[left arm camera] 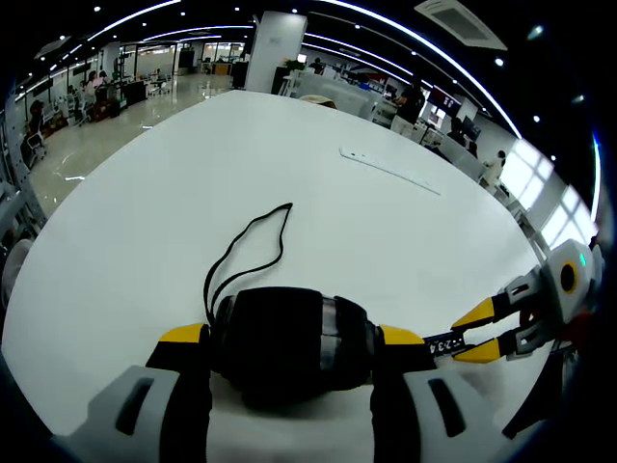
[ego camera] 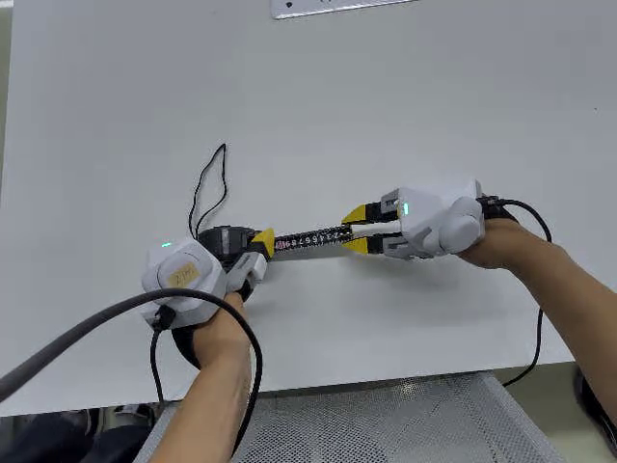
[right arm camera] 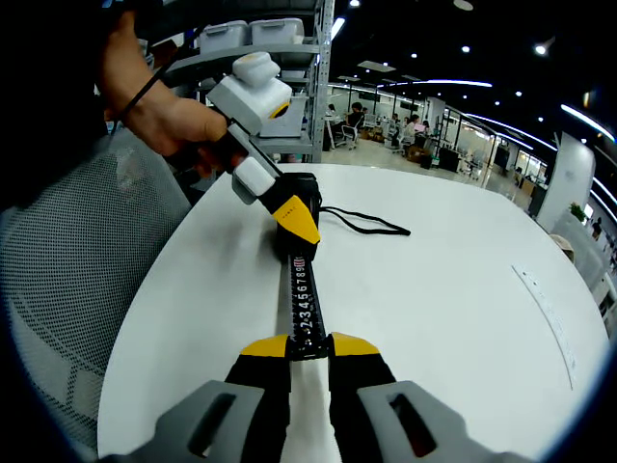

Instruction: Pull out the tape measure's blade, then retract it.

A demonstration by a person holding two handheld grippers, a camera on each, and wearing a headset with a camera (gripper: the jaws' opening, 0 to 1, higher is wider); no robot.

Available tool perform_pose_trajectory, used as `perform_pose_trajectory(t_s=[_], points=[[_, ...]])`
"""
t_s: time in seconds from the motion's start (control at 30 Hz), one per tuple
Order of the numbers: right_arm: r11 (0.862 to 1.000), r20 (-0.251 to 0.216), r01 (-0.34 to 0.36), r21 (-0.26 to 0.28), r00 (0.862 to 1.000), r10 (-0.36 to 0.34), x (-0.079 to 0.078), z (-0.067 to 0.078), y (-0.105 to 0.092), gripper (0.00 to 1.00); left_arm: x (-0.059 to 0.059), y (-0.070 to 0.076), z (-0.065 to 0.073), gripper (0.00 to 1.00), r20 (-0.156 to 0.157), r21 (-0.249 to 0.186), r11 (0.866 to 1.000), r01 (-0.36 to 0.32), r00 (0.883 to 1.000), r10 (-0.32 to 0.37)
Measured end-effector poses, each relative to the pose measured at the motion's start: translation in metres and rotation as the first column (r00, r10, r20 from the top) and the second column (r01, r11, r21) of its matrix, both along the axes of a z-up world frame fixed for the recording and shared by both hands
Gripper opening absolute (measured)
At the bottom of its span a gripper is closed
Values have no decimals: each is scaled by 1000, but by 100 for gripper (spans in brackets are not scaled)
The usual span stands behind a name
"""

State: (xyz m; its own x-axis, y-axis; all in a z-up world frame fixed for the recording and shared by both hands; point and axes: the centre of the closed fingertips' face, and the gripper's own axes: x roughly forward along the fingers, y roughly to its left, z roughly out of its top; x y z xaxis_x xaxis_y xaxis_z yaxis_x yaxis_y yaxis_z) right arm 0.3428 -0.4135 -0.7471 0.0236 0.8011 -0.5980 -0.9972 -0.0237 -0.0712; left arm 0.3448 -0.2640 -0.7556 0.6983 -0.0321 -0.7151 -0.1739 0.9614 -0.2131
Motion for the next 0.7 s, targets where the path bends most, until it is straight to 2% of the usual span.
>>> perform_pose_trajectory(t_s=[0.7], points=[[1000, -11, -2, 7, 1000, 2, -1, -1, 10, 12, 1, 1, 1, 64, 4, -15, 1000, -4, 1000, 4]])
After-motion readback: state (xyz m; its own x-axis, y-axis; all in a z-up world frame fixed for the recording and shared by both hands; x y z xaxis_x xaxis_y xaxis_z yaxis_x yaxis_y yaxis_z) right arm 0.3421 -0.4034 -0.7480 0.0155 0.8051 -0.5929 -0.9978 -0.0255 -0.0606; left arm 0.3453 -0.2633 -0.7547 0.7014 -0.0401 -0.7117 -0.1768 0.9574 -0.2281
